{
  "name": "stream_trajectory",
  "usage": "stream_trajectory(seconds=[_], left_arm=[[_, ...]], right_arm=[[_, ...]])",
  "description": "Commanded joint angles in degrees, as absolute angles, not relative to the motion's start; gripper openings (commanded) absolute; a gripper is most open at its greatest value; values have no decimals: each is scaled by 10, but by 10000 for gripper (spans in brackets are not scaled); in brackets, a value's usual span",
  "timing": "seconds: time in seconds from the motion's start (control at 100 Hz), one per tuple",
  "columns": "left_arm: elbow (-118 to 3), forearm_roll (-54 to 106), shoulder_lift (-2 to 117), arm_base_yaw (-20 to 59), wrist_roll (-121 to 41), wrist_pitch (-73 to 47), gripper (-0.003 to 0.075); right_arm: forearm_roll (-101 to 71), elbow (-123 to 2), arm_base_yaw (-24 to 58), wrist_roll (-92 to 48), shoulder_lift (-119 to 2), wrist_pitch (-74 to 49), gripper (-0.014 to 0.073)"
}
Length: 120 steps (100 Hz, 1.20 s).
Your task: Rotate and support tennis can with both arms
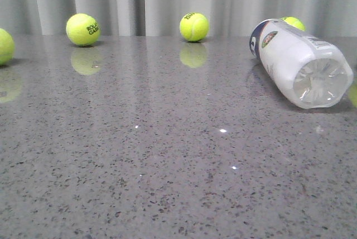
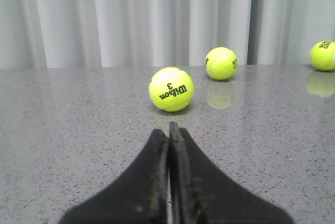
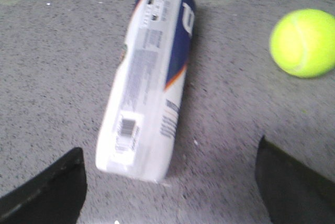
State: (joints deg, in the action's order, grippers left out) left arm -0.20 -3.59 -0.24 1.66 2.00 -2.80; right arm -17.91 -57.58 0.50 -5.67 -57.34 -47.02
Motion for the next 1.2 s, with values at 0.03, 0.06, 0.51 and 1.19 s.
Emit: stream_trajectory(seconds=[0.03, 0.06, 0.51, 1.19], left_arm=[[25, -32, -25, 14, 25, 19, -21], [25, -32, -25, 14, 25, 19, -21], [25, -32, -25, 14, 25, 19, -21], [25, -32, -25, 14, 25, 19, -21]], right_arm=[[-227, -629, 10, -96, -622, -431, 645], [-227, -641, 15, -99, -640, -429, 645], [-191, -739, 96, -100, -837, -403, 645], [-190, -739, 96, -100, -932, -387, 386]])
